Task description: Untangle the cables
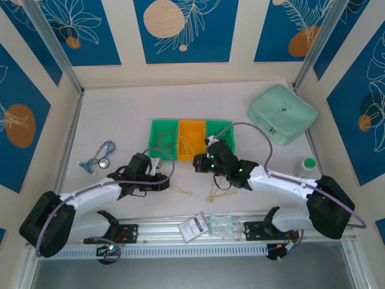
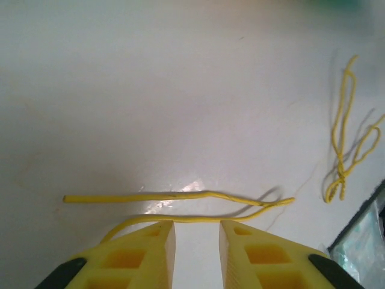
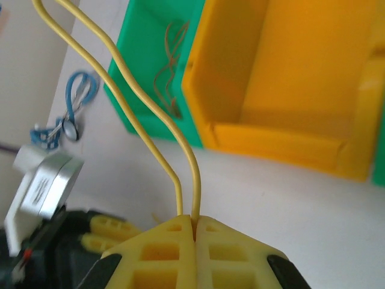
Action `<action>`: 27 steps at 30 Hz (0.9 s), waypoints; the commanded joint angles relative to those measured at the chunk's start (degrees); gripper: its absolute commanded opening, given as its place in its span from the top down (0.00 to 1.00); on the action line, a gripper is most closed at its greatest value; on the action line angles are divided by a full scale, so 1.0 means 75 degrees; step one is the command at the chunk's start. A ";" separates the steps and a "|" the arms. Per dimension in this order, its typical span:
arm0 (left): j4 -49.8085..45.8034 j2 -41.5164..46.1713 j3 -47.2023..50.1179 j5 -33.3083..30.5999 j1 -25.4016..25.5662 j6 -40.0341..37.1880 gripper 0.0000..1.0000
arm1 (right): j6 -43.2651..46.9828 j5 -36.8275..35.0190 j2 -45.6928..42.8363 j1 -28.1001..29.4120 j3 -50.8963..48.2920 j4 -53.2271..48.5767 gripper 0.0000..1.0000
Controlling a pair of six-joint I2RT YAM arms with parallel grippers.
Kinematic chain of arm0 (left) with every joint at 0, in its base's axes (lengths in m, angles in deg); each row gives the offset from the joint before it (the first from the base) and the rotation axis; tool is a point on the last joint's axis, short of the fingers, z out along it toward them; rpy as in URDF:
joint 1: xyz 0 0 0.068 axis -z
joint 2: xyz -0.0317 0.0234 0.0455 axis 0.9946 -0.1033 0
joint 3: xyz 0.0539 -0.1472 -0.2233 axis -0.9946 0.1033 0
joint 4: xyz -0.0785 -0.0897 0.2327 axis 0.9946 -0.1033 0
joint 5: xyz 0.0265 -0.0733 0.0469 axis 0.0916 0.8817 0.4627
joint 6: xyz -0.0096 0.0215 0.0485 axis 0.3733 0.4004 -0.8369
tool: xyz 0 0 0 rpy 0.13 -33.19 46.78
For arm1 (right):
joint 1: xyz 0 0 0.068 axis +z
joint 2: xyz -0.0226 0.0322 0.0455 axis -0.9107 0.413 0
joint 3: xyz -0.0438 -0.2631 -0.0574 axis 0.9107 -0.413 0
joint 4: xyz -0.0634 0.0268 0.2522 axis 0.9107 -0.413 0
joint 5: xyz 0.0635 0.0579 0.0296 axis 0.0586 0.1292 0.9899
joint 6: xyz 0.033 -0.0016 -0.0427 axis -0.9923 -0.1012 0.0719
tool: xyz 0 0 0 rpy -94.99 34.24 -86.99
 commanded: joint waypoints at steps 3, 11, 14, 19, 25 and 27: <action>-0.0816 0.1274 -0.0066 -0.0455 0.0049 -0.0509 0.68 | 0.0165 -0.0512 0.0195 -0.0520 0.0596 -0.0579 0.99; -0.2434 0.2927 -0.0620 -0.0948 0.0049 -0.0796 0.66 | -0.0132 -0.0521 0.1292 -0.0847 0.1291 -0.0505 0.97; -0.3228 0.3109 -0.1054 -0.1179 0.0048 -0.0980 0.66 | -0.0264 -0.0500 0.1616 -0.0784 0.1391 -0.0348 0.97; -0.3754 0.3264 -0.1460 -0.1320 0.0045 -0.1187 0.66 | -0.0381 -0.0584 0.2199 -0.0725 0.1626 -0.0287 0.96; -0.3798 0.3445 -0.1475 -0.1308 0.0046 -0.1239 0.66 | -0.0354 -0.0428 0.2825 -0.0720 0.1968 -0.0271 0.94; -0.3844 0.3490 -0.1459 -0.1320 0.0052 -0.1278 0.66 | -0.0298 -0.0403 0.3001 -0.0735 0.2088 -0.0315 0.92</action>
